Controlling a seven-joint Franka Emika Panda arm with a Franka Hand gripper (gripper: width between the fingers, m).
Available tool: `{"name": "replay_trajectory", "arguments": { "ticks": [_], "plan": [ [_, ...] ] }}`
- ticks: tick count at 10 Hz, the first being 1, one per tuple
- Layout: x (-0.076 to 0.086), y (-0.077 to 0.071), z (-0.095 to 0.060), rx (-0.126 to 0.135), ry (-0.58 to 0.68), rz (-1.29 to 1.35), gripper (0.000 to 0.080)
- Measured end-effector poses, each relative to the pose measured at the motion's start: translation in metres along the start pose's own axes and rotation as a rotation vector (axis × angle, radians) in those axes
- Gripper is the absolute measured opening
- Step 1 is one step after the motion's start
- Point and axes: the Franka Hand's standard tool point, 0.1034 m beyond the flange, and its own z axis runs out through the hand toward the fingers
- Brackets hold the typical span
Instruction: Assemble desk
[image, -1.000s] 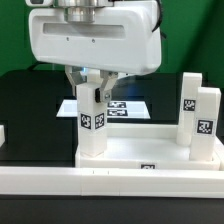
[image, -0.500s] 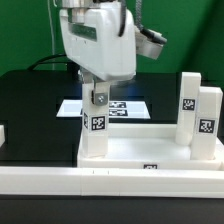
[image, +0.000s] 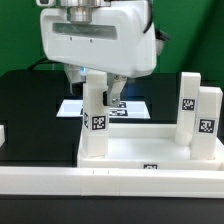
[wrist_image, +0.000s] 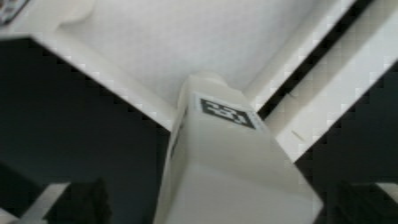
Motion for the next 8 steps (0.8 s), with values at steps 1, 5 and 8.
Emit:
{"name": "replay_trajectory", "arguments": {
  "ticks": [1,5,8],
  "plan": [
    [-0.0018,-0.002,0.0,-0.002,0.001,-0.068,0.0641],
    [-0.0022,-0.0065,-0.0004,-0.017,0.019,-0.525,0.0649],
    [-0.0025,-0.0067,-0.0006,-0.034,0.02,-0.756,0.0649]
  ]
}}
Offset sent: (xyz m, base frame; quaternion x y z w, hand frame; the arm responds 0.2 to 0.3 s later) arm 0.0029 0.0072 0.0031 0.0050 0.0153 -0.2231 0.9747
